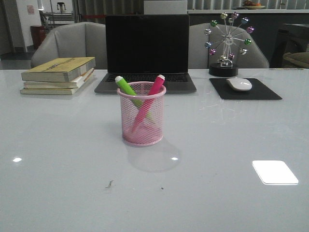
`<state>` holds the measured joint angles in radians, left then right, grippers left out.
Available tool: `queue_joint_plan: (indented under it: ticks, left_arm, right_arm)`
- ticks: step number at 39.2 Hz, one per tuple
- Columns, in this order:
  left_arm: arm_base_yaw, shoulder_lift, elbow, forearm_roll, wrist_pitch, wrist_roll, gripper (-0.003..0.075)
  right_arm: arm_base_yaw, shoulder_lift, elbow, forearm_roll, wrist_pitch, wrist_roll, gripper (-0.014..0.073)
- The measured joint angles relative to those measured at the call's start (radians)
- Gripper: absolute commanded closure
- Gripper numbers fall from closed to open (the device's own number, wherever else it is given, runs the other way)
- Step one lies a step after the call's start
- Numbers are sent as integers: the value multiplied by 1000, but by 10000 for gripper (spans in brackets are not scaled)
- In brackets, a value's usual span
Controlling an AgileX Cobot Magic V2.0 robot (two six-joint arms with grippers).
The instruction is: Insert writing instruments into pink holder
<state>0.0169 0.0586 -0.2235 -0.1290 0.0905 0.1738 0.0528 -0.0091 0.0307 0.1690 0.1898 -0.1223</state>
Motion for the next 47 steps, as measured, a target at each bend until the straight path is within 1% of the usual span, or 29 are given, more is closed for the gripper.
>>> queue_joint_plan:
  ticks: [5, 18, 47]
  left_arm:
    - [0, -61, 82, -1, 0, 0, 629]
    - [-4, -64, 225, -2, -4, 0, 629]
    - [-4, -64, 228, -5, 19, 0, 629]
  right_arm:
    - [0, 0, 0, 0, -2, 0, 536]
    - [0, 0, 0, 0, -2, 0, 536]
    - [0, 0, 0, 0, -2, 0, 536]
